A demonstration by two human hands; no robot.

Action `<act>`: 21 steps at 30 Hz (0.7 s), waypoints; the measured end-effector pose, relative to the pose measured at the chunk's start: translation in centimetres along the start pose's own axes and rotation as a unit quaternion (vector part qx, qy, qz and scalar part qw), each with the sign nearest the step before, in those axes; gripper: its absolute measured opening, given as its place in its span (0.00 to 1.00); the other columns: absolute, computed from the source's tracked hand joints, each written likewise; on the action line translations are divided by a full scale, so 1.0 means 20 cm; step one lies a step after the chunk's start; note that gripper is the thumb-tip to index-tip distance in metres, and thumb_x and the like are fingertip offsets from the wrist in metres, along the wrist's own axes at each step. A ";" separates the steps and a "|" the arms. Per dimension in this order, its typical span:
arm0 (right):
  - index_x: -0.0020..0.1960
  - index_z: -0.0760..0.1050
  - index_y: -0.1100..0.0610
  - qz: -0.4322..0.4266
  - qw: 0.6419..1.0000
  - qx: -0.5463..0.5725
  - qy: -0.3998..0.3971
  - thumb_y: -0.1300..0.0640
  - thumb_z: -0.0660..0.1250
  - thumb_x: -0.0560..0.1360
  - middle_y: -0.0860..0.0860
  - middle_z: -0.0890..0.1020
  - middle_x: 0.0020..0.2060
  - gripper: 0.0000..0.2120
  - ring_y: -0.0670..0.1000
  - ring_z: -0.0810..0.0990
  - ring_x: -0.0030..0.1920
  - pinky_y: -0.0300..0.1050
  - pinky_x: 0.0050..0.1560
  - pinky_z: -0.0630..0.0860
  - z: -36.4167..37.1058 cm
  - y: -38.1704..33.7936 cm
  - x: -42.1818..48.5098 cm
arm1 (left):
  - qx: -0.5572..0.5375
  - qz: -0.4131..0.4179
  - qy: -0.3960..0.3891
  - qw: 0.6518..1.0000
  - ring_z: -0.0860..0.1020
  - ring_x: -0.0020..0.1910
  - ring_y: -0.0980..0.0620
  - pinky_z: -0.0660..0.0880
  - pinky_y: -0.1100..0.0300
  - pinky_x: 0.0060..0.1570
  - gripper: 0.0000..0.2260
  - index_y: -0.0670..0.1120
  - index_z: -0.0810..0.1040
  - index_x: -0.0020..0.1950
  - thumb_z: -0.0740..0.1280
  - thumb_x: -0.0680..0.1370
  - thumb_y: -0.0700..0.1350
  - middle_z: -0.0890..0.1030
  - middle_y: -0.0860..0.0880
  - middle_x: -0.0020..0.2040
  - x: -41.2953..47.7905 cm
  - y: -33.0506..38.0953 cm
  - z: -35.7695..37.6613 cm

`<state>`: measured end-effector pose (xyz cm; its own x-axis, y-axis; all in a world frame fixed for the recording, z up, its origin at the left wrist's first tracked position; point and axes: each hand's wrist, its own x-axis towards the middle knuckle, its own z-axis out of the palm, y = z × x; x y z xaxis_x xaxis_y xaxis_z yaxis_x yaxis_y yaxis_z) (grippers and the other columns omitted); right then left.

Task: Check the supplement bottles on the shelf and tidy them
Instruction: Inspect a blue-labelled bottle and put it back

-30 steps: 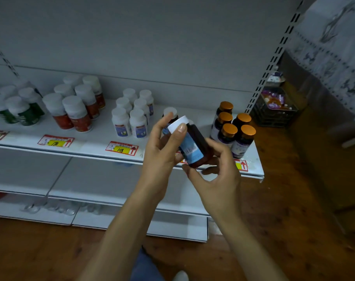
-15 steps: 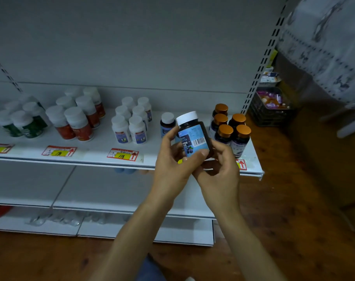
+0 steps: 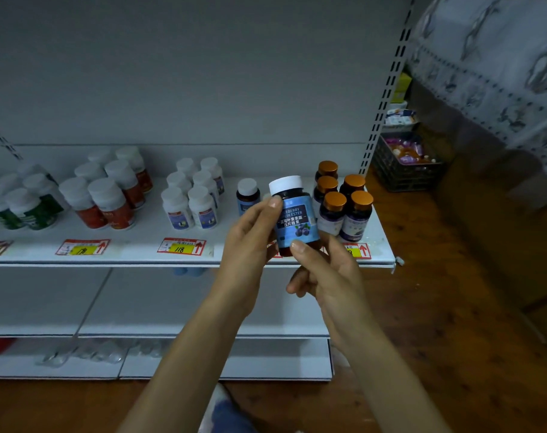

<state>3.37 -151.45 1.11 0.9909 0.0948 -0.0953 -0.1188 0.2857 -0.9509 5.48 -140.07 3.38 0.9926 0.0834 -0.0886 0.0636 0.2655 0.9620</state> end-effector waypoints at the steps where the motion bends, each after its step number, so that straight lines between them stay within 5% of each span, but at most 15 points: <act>1: 0.59 0.74 0.53 0.004 1.000 0.008 -0.002 0.49 0.75 0.68 0.49 0.84 0.38 0.23 0.49 0.77 0.27 0.40 0.31 0.73 0.00 0.00 0.00 | 0.001 0.003 -0.006 1.000 0.82 0.47 0.49 0.77 0.58 0.46 0.10 0.44 0.80 0.54 0.64 0.78 0.48 0.84 0.44 0.49 0.00 0.00 0.00; 7: 0.55 0.78 0.52 0.020 0.996 0.077 -0.027 0.49 0.65 0.71 0.56 0.84 0.43 0.15 0.50 0.76 0.26 0.42 0.30 0.72 -0.03 -0.02 0.00 | 0.030 0.040 -0.066 0.997 0.83 0.51 0.51 0.78 0.60 0.50 0.19 0.46 0.74 0.66 0.70 0.76 0.41 0.84 0.49 0.50 -0.02 -0.03 0.01; 10: 0.50 0.81 0.52 0.041 0.990 0.126 -0.053 0.48 0.65 0.74 0.59 0.83 0.45 0.11 0.50 0.76 0.30 0.41 0.29 0.72 -0.03 -0.03 0.00 | 0.050 0.062 -0.097 0.992 0.81 0.55 0.48 0.78 0.58 0.52 0.29 0.51 0.71 0.68 0.75 0.68 0.46 0.83 0.47 0.56 -0.03 -0.06 -0.01; 15: 0.51 0.79 0.54 0.073 0.979 0.173 -0.084 0.46 0.59 0.72 0.56 0.84 0.41 0.17 0.50 0.78 0.32 0.43 0.35 0.72 -0.06 -0.04 0.00 | 0.050 0.071 -0.108 0.990 0.83 0.52 0.48 0.79 0.58 0.48 0.35 0.55 0.69 0.68 0.79 0.65 0.42 0.81 0.47 0.59 -0.04 -0.06 0.00; 21: 0.56 0.79 0.52 0.102 0.981 0.143 -0.085 0.44 0.61 0.71 0.55 0.84 0.45 0.19 0.50 0.81 0.41 0.44 0.40 0.71 -0.10 -0.03 0.05 | 0.142 0.169 -0.025 0.975 0.80 0.56 0.54 0.78 0.63 0.50 0.36 0.59 0.67 0.68 0.79 0.66 0.41 0.79 0.51 0.58 -0.05 -0.10 0.02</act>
<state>4.60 -153.33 0.95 0.9230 0.3282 -0.2009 -0.3499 0.4986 -0.7931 4.50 -141.12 1.66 0.9650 0.0714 0.2525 -0.2496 -0.0471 0.9672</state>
